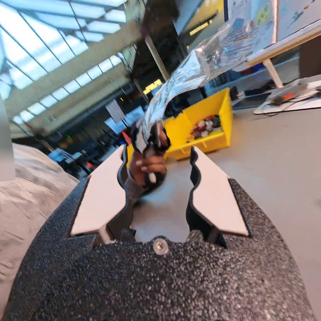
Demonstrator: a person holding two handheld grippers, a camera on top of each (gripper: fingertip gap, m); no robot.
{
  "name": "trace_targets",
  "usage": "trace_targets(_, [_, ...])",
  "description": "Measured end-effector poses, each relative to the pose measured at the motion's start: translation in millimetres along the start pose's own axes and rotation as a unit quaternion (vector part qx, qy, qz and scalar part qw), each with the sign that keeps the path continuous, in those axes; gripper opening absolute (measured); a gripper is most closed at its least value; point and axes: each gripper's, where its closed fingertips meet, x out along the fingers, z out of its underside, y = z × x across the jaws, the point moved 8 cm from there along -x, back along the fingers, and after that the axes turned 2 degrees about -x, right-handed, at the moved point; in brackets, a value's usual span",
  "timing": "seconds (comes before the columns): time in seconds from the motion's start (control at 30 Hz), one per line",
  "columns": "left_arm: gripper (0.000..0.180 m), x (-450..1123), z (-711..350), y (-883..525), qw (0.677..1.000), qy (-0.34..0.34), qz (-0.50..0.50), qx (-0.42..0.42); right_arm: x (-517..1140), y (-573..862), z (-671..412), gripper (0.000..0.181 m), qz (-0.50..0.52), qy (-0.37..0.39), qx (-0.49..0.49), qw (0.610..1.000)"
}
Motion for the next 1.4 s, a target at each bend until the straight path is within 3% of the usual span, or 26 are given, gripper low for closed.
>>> trace_targets(0.07, [0.000, 10.4, 12.0, 4.4, 1.000, -0.003, 0.016, 0.006, 11.0, -3.9, -3.3, 0.054, -0.037, 0.076, 0.064, 0.994])
trace_targets(0.13, [0.000, 16.4, 22.3, 5.3, 1.000, -0.015, 0.001, 0.025, 16.3, -6.9, -7.2, 0.013, -0.064, 0.138, 0.079, 0.985])
trace_targets(0.17, [0.000, 17.1, 24.8, 5.6, 0.999, -0.019, -0.009, 0.036, 16.1, -7.1, -9.6, 0.002, -0.075, 0.159, 0.082, 0.981])
trace_targets(0.37, [0.014, 9.8, 24.1, 13.0, 0.973, -0.135, -0.092, 0.161, -42.8, 7.8, -59.5, 0.000, 0.019, 0.095, -0.059, 0.994])
trace_targets(0.47, [0.032, -0.7, 15.7, 14.6, 0.952, -0.182, -0.136, 0.206, -113.1, 22.1, -122.1, 0.000, 0.203, 0.014, -0.198, 0.959])
trace_targets(0.53, [0.040, -7.2, 11.0, 15.4, 0.934, -0.203, -0.164, 0.242, -163.9, 36.3, -167.9, 0.000, 0.352, -0.092, -0.292, 0.884])
trace_targets(0.57, [0.044, -9.7, 9.6, 15.2, 0.925, -0.216, -0.178, 0.259, -189.9, 43.3, -192.9, 0.000, 0.426, -0.139, -0.334, 0.829])
trace_targets(0.67, [0.046, -14.9, 7.0, 12.5, 0.901, -0.237, -0.216, 0.292, -261.8, 62.3, -264.7, 0.000, 0.598, -0.272, -0.437, 0.614])
trace_targets(0.8, [0.041, -17.1, 10.9, 5.5, 0.892, -0.241, -0.239, 0.299, -328.1, 93.9, -320.9, 0.000, 0.660, -0.403, -0.533, 0.343])
trace_targets(0.87, [0.037, -16.9, 14.9, 3.5, 0.898, -0.238, -0.235, 0.286, -361.8, 122.9, -319.6, 0.000, 0.648, -0.480, -0.527, 0.268])
trace_targets(0.93, [0.037, -18.7, 17.7, 1.8, 0.899, -0.238, -0.242, 0.278, -392.0, 150.9, -304.4, 0.001, 0.638, -0.526, -0.501, 0.256])
trace_targets(1.1, [0.038, -31.4, 14.9, -3.5, 0.870, -0.267, -0.292, 0.295, -434.9, 191.3, -256.0, 0.016, 0.601, -0.604, -0.432, 0.296])
trace_targets(1.23, [0.039, -34.0, 9.5, -7.9, 0.869, -0.270, -0.302, 0.284, -439.7, 184.7, -264.0, 0.044, 0.609, -0.591, -0.407, 0.339])
trace_targets(1.3, [0.042, -30.1, 9.9, -10.4, 0.869, -0.274, -0.301, 0.280, -443.4, 174.1, -274.9, 0.061, 0.609, -0.598, -0.393, 0.343])
trace_targets(1.4, [0.042, -21.9, 13.1, -11.6, 0.871, -0.276, -0.293, 0.280, -438.1, 147.9, -296.3, 0.069, 0.615, -0.586, -0.396, 0.349])
